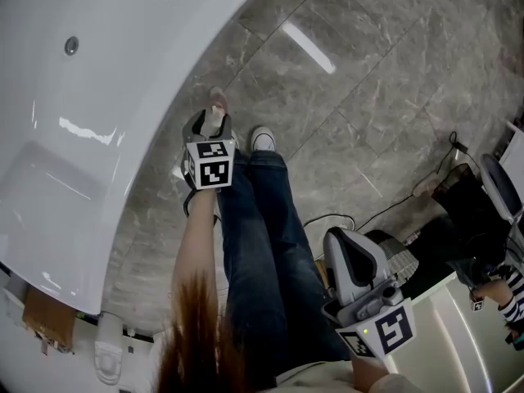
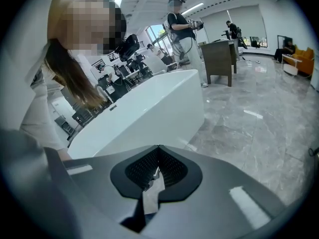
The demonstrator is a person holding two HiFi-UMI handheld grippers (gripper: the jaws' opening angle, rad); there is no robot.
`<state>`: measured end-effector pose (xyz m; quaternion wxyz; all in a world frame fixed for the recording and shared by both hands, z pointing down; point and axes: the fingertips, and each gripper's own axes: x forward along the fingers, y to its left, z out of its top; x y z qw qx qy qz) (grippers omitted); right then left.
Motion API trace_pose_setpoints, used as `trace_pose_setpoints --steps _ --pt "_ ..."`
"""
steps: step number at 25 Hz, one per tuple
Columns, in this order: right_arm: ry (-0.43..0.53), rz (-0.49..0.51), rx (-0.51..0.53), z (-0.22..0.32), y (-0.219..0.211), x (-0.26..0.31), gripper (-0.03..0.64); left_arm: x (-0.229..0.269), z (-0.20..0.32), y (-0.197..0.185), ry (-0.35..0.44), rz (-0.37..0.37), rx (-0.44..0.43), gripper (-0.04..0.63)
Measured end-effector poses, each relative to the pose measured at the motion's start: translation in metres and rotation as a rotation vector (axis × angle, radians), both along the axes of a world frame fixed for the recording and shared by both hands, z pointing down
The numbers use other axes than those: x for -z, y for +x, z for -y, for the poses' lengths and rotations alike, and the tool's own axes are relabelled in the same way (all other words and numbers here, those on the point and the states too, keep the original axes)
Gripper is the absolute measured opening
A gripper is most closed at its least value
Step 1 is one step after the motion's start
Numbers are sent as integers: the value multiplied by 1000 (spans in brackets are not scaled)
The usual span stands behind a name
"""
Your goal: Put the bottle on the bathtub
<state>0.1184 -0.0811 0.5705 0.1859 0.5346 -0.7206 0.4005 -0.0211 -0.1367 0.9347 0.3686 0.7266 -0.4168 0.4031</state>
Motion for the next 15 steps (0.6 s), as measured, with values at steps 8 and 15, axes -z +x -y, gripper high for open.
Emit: trace_pose_setpoints --steps 8,15 --pt "29 35 43 1 -2 16 -2 41 -7 -2 -3 -14 70 256" --pt "66 34 71 3 2 32 -2 77 -4 -1 54 -40 107 225"
